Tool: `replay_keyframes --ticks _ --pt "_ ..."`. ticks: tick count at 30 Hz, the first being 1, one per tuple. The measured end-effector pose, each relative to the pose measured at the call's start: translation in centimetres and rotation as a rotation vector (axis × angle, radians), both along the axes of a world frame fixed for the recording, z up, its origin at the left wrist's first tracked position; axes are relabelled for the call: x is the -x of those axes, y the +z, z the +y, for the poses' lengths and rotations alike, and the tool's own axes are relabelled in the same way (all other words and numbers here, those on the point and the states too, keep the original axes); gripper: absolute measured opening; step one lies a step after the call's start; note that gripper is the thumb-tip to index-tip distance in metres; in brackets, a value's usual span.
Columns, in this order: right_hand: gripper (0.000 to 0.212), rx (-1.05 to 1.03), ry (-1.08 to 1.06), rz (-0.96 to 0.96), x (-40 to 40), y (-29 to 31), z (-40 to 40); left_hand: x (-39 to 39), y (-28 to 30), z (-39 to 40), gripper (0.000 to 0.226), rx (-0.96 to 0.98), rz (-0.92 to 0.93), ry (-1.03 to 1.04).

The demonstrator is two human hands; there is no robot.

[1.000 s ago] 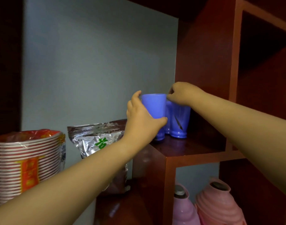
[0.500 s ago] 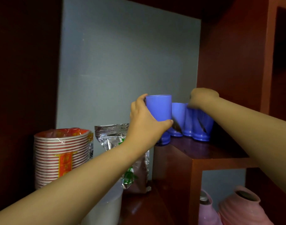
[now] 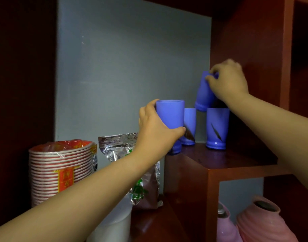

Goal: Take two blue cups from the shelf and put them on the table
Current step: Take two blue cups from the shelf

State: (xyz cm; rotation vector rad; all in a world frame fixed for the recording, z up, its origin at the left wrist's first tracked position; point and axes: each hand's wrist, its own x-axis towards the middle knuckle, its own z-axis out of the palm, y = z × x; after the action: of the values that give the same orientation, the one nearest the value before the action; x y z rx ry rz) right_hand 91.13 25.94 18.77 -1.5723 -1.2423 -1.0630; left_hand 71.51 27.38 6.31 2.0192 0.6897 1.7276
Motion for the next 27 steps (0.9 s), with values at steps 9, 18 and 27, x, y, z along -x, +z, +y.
replay_keyframes --ticks 9,18,27 --pt "0.030 -0.487 0.474 0.142 2.7 -1.2 -4.4 -1.7 1.1 0.8 0.082 0.078 -0.101 -0.146" --pt "0.005 -0.019 0.458 0.185 2.3 -5.1 -5.7 -2.7 0.7 1.3 0.071 0.265 -0.170 -0.343" --pt "0.028 -0.010 0.576 0.454 1.2 -6.8 -6.8 -2.3 0.8 0.4 0.072 0.308 -0.145 -0.425"
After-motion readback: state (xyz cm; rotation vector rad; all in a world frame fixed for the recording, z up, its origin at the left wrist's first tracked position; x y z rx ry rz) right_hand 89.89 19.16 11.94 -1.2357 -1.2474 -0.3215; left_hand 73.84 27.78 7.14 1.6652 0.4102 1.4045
